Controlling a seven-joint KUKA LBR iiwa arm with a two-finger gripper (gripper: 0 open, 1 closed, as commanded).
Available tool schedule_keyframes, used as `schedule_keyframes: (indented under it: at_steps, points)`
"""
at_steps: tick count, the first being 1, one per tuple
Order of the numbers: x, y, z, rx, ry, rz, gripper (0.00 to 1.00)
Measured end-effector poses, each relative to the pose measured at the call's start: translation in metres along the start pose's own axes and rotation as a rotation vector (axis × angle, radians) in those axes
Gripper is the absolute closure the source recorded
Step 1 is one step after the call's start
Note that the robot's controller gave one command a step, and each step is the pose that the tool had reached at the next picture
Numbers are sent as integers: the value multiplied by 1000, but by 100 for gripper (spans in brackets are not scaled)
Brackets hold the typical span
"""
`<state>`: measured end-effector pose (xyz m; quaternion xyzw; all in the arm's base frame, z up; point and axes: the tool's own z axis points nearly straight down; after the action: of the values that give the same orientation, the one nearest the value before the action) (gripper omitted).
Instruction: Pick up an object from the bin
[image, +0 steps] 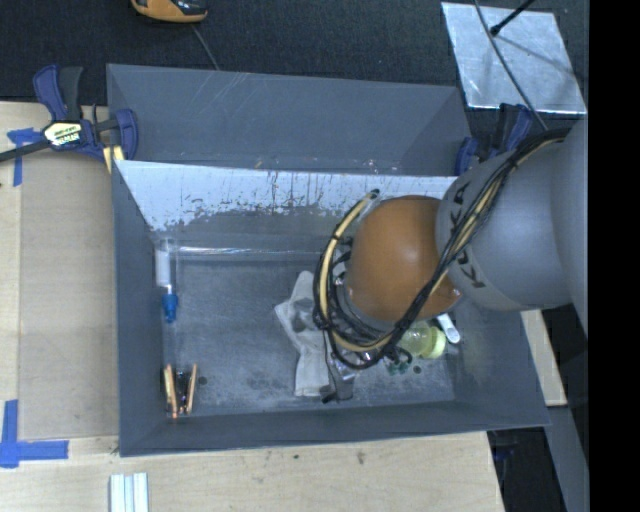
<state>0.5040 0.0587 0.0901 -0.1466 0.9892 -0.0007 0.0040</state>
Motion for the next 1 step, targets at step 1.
schedule_keyframes:
  at_steps: [1]
  points:
    - [-36, 13, -20, -3, 10, -62, 0]
